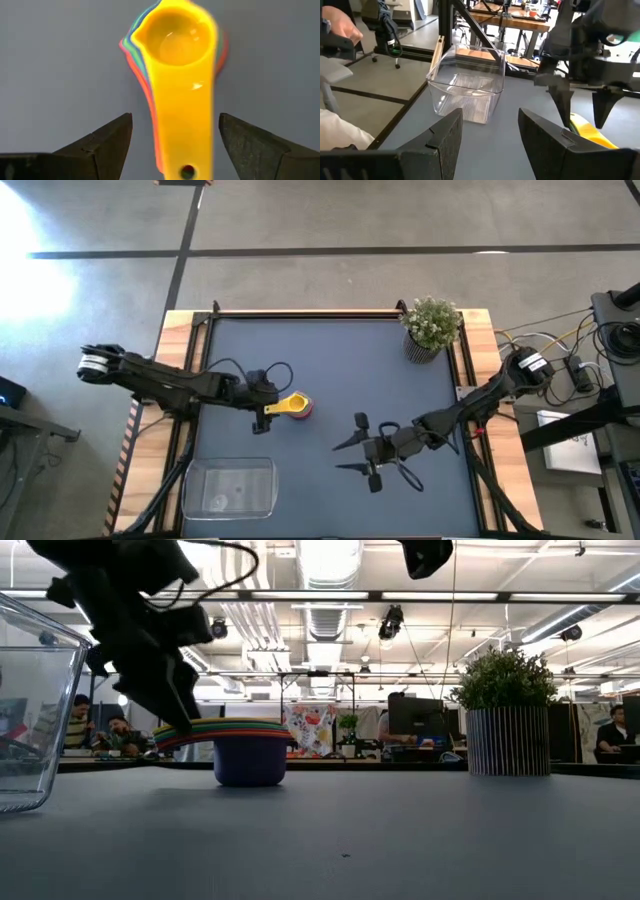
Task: Nest measuring cups in basket
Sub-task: Put the nested measuring cups into the transparent bin
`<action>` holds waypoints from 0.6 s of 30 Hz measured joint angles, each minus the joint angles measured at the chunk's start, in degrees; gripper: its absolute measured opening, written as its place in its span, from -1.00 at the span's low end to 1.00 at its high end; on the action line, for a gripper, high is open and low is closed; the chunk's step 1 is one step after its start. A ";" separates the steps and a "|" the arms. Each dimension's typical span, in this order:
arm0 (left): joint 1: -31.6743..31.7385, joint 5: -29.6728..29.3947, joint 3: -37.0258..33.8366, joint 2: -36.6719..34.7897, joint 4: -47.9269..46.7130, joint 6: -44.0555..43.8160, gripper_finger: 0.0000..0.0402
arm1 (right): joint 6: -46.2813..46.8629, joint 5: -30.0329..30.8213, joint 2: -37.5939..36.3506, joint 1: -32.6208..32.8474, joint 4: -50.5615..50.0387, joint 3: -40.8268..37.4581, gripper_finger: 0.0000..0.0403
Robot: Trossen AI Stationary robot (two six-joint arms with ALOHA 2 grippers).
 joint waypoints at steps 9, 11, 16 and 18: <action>1.02 1.84 4.24 8.58 -1.84 2.97 0.34 | 0.09 0.00 0.07 -0.02 -0.36 0.00 -0.11; 1.02 1.83 5.90 10.35 -3.01 3.64 0.26 | 0.25 0.00 0.07 -0.02 -0.57 0.00 -0.12; 1.13 2.05 9.87 13.51 -7.77 4.98 -0.15 | 0.31 0.00 0.07 0.00 -0.57 0.00 -0.12; 1.32 3.83 10.83 14.16 -8.43 5.53 -0.33 | 0.34 0.00 0.07 0.00 -0.57 0.00 -0.11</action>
